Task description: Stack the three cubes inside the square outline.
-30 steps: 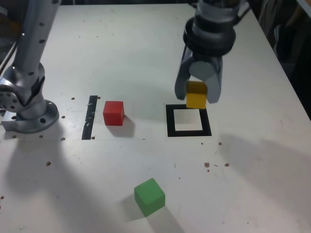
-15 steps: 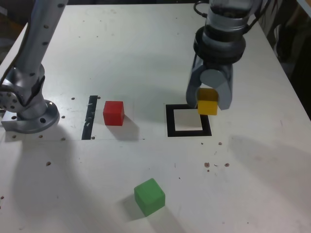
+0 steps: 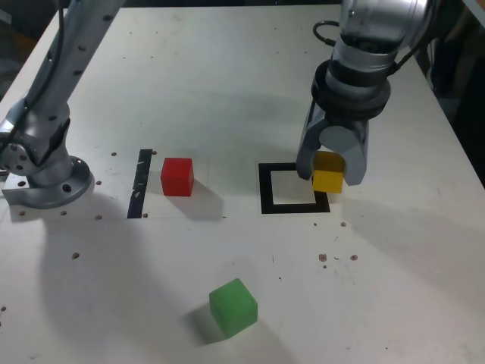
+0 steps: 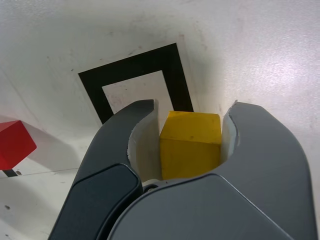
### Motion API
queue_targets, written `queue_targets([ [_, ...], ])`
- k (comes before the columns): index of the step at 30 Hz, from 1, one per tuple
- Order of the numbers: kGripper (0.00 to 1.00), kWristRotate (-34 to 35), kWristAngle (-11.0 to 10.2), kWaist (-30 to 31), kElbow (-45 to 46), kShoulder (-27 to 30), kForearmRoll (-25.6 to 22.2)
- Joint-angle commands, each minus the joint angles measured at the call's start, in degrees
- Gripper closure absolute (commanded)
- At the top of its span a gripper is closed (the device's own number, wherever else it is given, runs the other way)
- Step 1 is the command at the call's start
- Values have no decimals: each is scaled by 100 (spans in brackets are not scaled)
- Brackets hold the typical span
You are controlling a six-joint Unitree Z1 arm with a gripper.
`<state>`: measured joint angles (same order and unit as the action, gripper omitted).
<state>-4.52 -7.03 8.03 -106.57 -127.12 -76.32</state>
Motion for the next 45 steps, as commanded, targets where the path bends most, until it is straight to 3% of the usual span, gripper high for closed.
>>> queue_targets([
  [1, 23, -22, -9, -4, -70, -11, 1],
  [3, 8, -32, -24, -4, -104, -5, -17],
  [5, 3, -36, -34, -4, -120, -1, -34],
  [16, 1, 8, -111, -4, -14, 163, -131],
  [22, 1, 268, -205, -5, 757, 1012, -338],
  [29, 1, 712, -61, -104, 2338, 2294, -334],
  [33, 1, 782, -72, -253, 3228, 2757, -112],
  [39, 1, 686, -43, -405, 4441, 3214, 663],
  [45, 1, 655, 169, -441, 5129, 3523, 1007],
])
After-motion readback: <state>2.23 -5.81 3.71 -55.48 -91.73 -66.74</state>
